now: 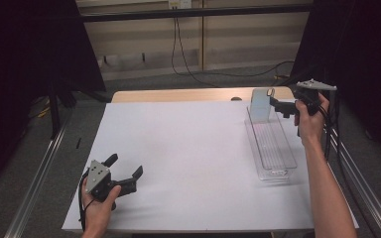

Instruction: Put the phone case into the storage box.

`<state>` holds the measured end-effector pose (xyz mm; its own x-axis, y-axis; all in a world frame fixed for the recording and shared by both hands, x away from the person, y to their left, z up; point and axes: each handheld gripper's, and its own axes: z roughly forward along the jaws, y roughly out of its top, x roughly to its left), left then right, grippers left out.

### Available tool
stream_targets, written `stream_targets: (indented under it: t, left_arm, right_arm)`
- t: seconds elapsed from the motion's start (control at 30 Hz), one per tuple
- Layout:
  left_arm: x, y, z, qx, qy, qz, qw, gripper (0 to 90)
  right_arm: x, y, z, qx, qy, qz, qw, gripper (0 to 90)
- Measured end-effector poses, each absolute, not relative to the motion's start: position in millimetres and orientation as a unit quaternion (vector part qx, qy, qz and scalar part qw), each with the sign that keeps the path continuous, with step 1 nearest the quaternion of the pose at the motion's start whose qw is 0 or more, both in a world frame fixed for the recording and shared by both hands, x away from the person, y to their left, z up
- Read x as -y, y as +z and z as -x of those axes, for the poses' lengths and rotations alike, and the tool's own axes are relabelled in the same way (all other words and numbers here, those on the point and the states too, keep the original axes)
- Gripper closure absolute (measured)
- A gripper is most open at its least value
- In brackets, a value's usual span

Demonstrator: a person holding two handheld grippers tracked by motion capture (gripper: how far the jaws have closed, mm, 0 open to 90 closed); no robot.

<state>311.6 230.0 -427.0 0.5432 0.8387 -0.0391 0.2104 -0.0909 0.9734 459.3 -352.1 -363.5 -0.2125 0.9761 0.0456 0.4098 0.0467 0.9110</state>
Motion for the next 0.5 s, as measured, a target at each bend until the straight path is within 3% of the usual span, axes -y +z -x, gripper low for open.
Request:
stream_targets:
  t: [0.5]
  left_arm:
    - [-232, -427, -312, -0.388, 0.28, -0.681, 0.555, 2.8]
  right_arm:
    - [345, -364, -442, -0.641, 0.439, -0.52, 0.355, 2.4]
